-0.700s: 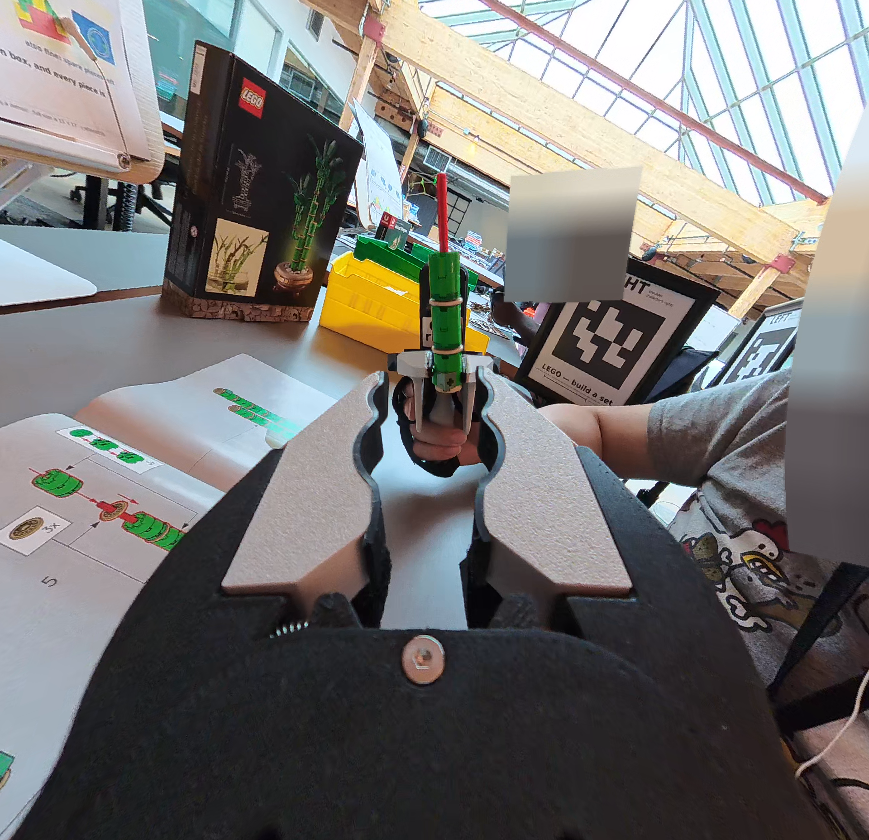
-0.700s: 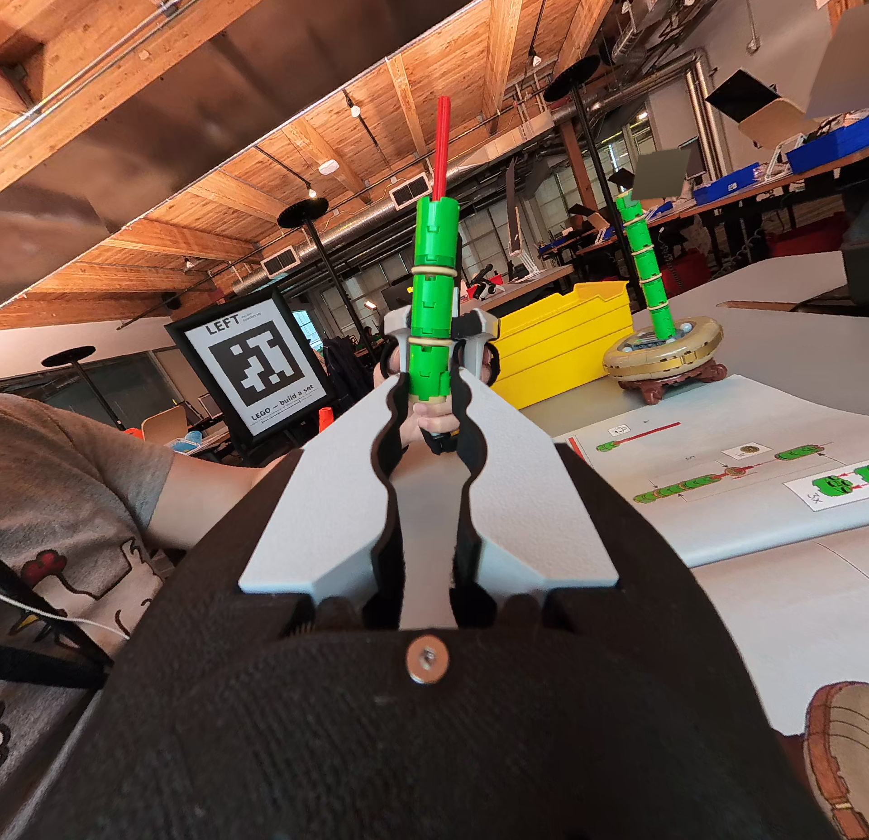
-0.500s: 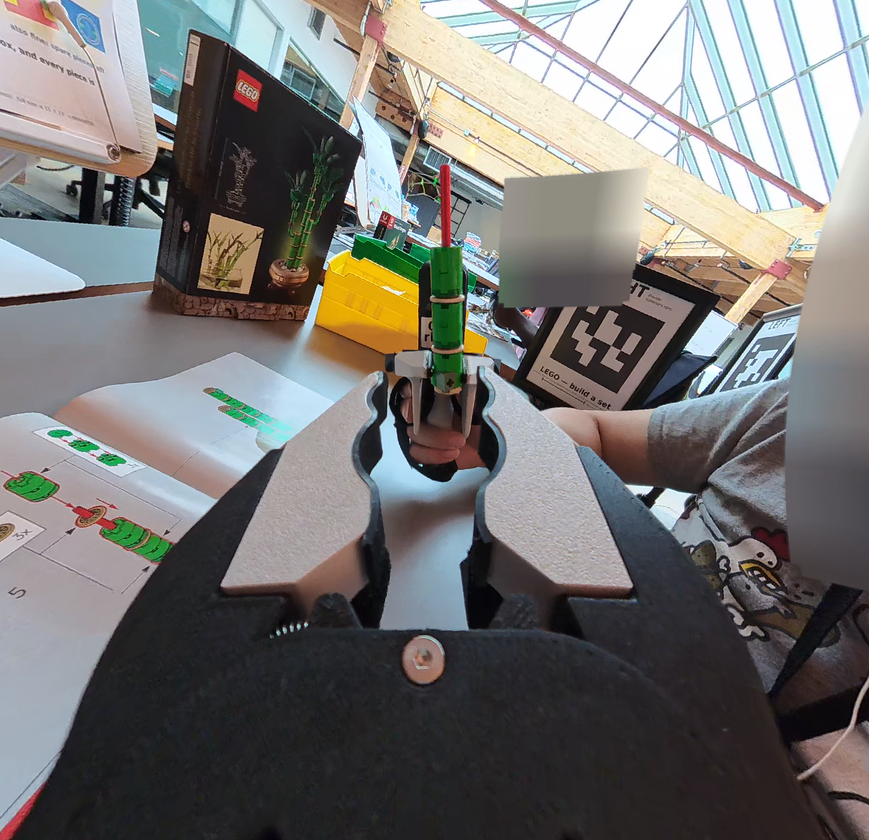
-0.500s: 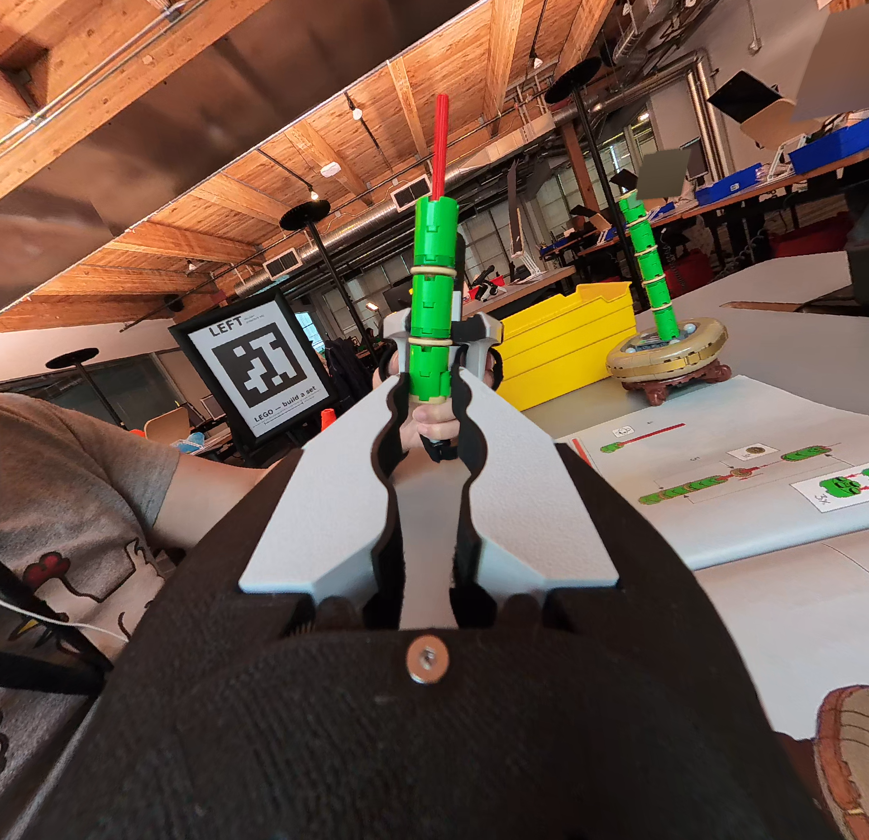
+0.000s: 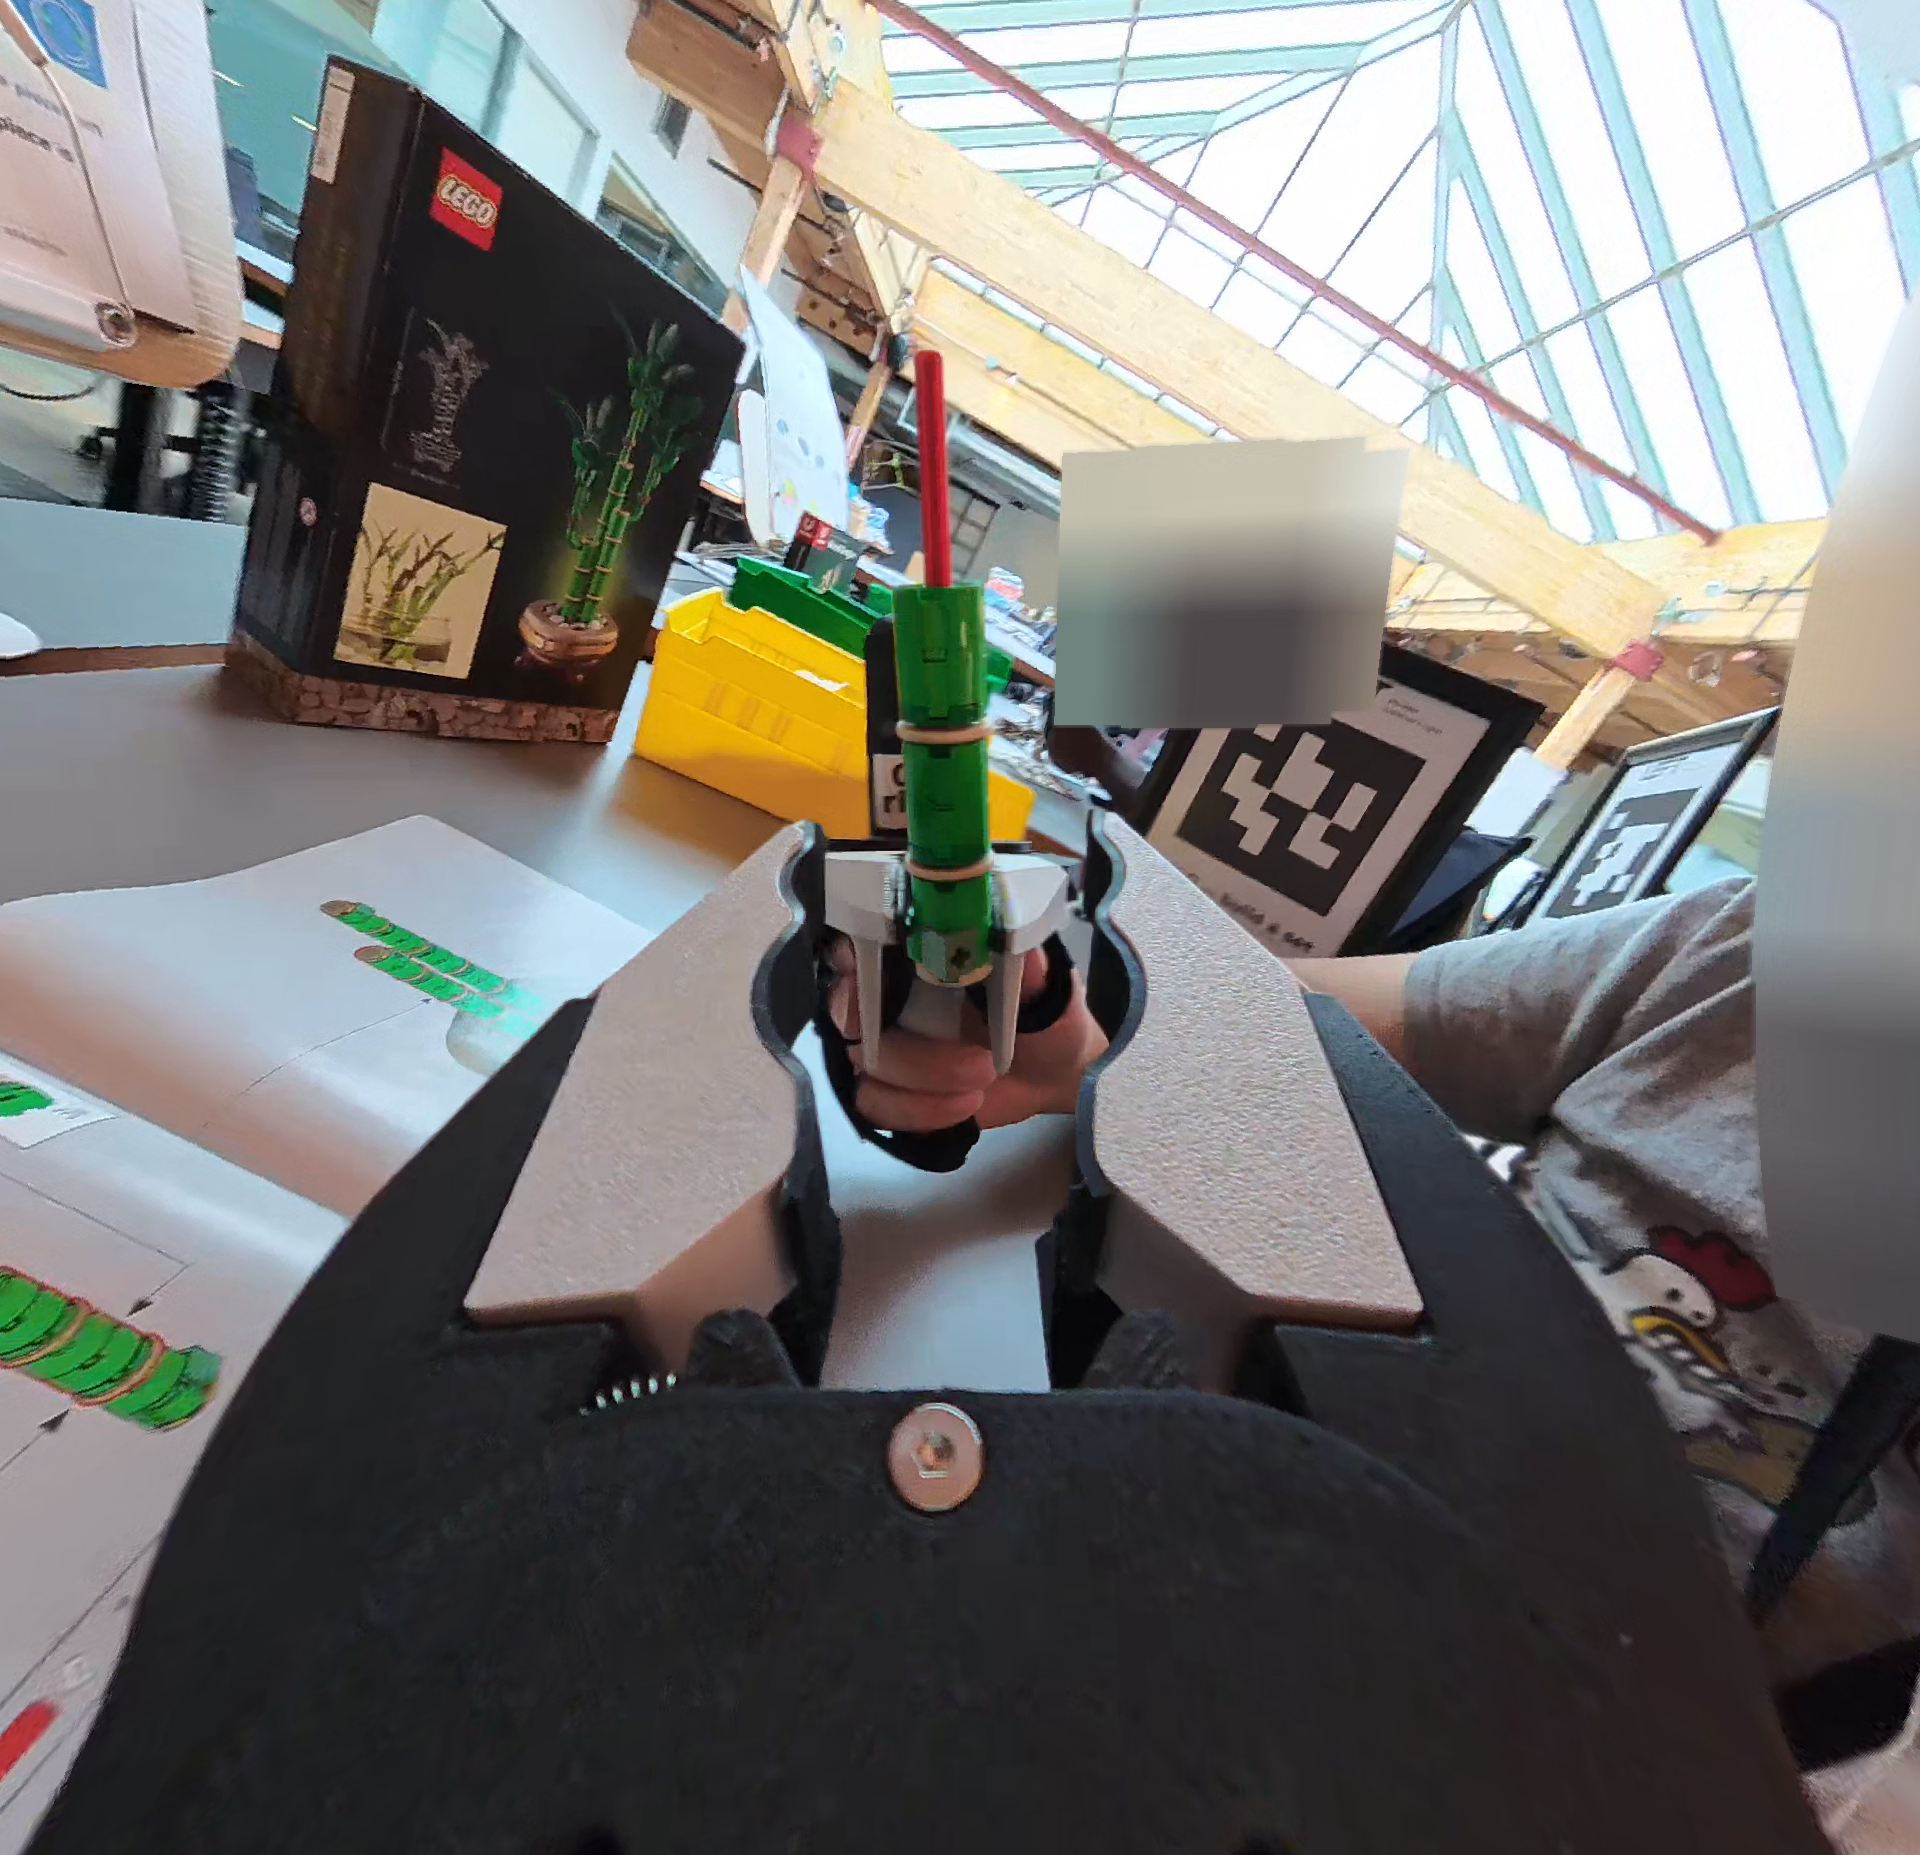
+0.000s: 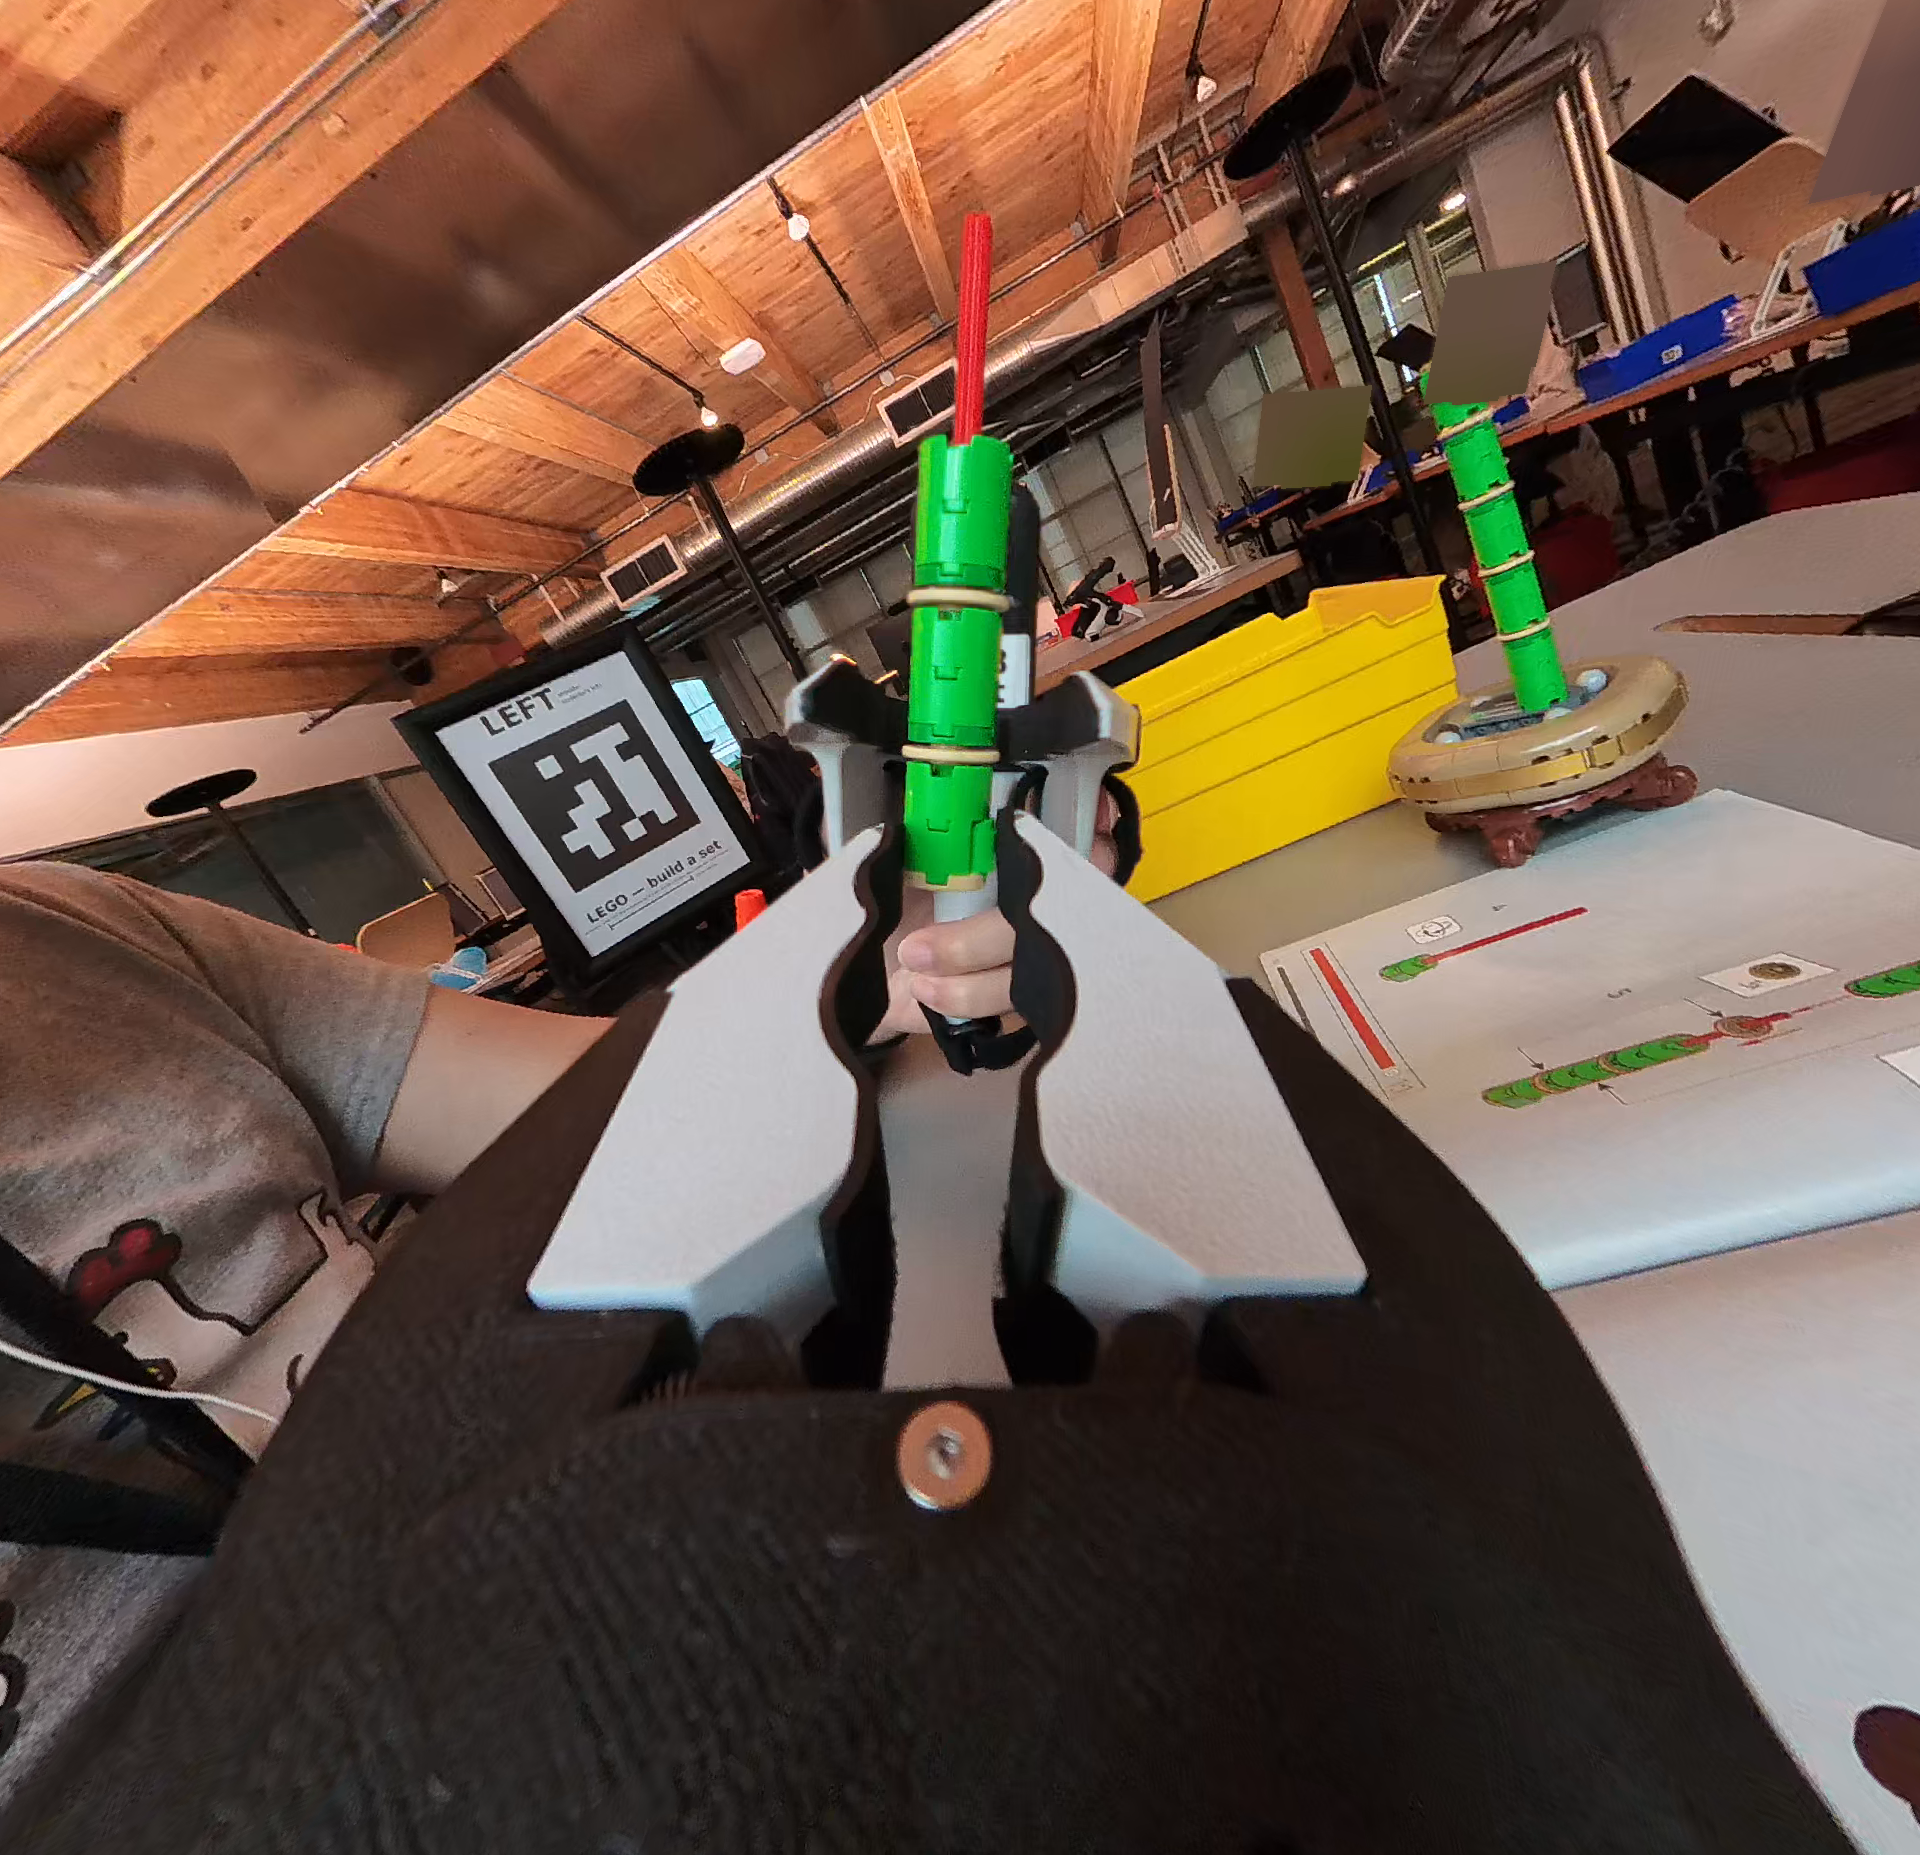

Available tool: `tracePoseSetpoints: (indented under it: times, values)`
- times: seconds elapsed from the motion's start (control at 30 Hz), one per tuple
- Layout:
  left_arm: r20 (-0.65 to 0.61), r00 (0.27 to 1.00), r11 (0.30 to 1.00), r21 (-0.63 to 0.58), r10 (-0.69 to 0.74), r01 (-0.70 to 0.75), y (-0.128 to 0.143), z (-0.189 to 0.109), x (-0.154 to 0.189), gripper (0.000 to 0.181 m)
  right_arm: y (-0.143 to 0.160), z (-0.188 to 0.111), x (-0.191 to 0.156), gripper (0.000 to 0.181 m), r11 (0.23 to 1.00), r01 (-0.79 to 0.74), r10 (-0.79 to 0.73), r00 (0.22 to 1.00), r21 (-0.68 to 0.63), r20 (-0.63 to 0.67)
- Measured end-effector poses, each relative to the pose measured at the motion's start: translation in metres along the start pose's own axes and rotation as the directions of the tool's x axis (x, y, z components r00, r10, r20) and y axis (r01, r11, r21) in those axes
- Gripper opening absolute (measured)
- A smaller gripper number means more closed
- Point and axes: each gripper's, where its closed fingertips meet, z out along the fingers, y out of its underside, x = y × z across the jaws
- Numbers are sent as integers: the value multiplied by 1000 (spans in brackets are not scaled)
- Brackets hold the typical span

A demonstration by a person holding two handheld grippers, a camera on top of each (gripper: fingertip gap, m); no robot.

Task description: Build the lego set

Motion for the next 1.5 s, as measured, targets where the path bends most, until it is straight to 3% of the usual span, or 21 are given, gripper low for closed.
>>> tracePoseSetpoints:
  times: [0.17,0.27,0.37,0.43,0.5,0.57,0.6,0.67,0.83,1.1,1.5]
  values:
    - [23,1000,1000,-9,2,-1,1,0,-4,34,9,6,2,16,997,52,-52,999,-56,-12]
    - [45,999,999,-28,18,-17,2,-3,-7,13,12,7,6,17,991,100,-104,993,-87,-47]
    - [111,991,998,6,68,-69,-11,-13,-12,13,0,3,5,40,981,158,-166,984,-111,-67]
    - [137,987,996,2,87,-88,-20,-24,-13,14,-16,-11,2,43,952,256,-275,956,-168,-100]
    - [205,970,992,-17,128,-127,-28,-38,-19,14,-36,-37,0,43,882,388,-443,877,-269,-187]
    - [279,944,985,-56,175,-166,-33,-51,-27,14,-48,-76,0,45,757,479,-624,731,-445,-275]
    - [318,928,980,-79,197,-181,-35,-57,-32,14,-49,-98,0,48,688,494,-697,654,-531,-295]
    - [387,890,971,-113,239,-212,-38,-68,-41,14,-47,-144,5,48,637,436,-749,544,-635,-379]
    - [413,884,974,-145,218,-173,-33,-69,-46,14,25,-242,14,42,634,56,-644,590,-771,-487]
    - [417,879,969,-173,232,-174,-26,-67,-48,14,66,-250,23,33,676,-54,-514,680,-735,-523]
    - [456,869,981,-99,193,-166,-43,-85,-52,14,71,-252,33,23,702,-70,-486,681,-709,-547]
